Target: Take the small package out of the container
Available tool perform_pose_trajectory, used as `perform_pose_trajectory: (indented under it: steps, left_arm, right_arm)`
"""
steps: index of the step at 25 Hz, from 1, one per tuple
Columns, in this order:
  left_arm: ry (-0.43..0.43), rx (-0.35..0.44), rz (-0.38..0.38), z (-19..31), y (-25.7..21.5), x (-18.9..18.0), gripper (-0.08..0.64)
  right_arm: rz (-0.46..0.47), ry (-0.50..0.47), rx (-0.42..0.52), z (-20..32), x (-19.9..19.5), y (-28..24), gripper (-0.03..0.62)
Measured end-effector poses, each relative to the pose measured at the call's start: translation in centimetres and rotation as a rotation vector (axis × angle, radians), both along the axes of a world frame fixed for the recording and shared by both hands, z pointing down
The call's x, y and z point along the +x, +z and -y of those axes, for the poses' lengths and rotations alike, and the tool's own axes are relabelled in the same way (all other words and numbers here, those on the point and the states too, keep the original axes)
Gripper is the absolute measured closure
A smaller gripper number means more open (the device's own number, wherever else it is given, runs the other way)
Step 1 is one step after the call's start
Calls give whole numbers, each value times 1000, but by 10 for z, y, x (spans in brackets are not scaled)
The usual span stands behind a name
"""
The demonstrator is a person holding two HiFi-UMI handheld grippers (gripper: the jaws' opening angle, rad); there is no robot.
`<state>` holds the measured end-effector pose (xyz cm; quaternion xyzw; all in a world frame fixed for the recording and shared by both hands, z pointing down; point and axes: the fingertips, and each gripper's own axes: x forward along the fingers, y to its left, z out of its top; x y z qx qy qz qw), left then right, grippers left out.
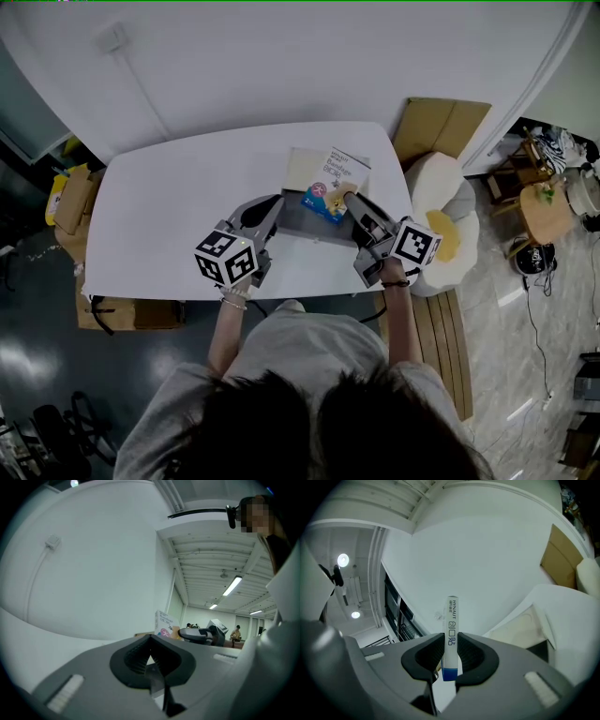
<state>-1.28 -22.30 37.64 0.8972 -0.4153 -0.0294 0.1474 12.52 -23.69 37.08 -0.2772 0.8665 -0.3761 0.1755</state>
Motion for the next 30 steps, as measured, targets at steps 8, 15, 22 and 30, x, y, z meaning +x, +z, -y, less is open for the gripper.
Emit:
perform_pose_trajectory:
  steps: [8, 15, 22, 30]
  left_arm:
    - [-3, 20, 11, -1, -12, 8, 568]
    - [8, 34, 25, -4, -15, 12, 568]
    - [14, 38, 34, -3, -13, 9, 568]
    - [16, 32, 36, -2, -12, 10, 568]
  right_arm:
    - [-9, 15, 87, -5, 19, -25, 491]
    - [9, 40, 115, -8, 28, -31, 491]
    - [20, 58, 116, -8, 29, -29, 491]
    - [15, 62, 110, -7, 29, -27, 491]
